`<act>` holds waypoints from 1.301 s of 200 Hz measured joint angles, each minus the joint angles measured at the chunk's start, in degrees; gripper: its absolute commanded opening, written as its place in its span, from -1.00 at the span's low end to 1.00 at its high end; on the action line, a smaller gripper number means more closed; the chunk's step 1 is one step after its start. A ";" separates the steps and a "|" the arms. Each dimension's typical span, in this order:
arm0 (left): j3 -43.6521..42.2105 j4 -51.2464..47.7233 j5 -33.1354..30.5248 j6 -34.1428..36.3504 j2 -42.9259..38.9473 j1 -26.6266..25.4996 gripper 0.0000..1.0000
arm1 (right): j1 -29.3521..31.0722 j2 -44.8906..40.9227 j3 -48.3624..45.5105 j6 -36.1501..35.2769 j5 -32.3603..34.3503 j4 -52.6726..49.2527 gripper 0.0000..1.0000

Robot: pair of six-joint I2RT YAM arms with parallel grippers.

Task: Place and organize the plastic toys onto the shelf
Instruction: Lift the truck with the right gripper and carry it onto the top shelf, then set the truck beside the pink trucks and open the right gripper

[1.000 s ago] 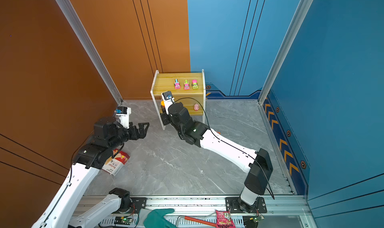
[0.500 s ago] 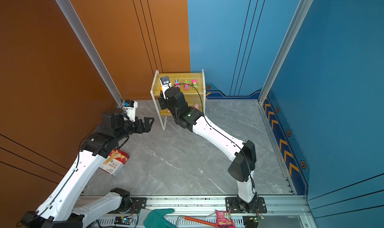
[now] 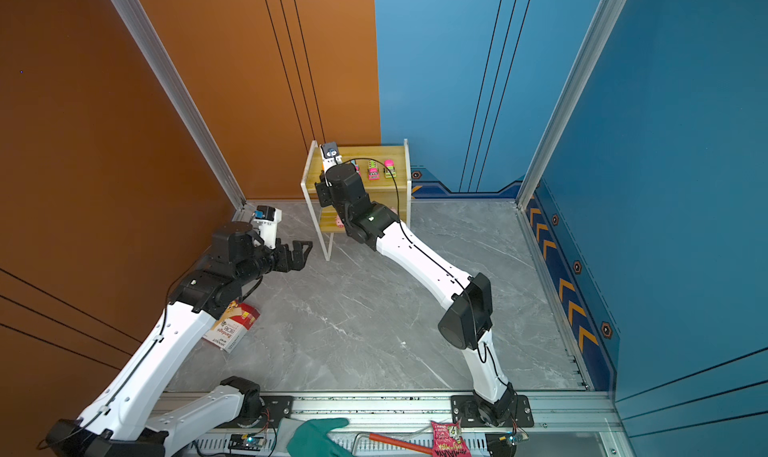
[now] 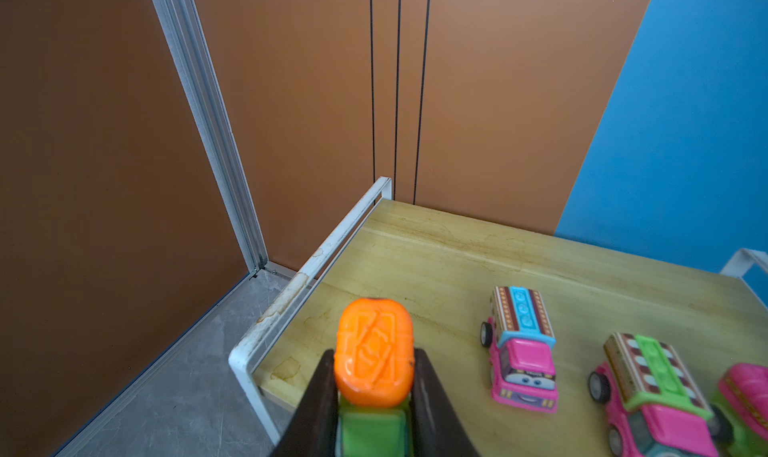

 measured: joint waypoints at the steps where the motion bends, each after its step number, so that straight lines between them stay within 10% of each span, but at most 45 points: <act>1: 0.00 0.00 0.00 0.04 0.00 0.00 0.96 | -0.02 0.07 0.07 0.04 0.00 -0.07 -0.63; 148: -1.11 0.98 1.31 0.24 -0.13 0.02 0.96 | -2.36 6.56 5.29 1.86 2.16 -0.76 -0.56; 260: -1.29 1.03 1.51 0.24 -0.42 0.07 0.96 | -1.44 6.99 7.08 -0.46 3.02 -0.55 0.22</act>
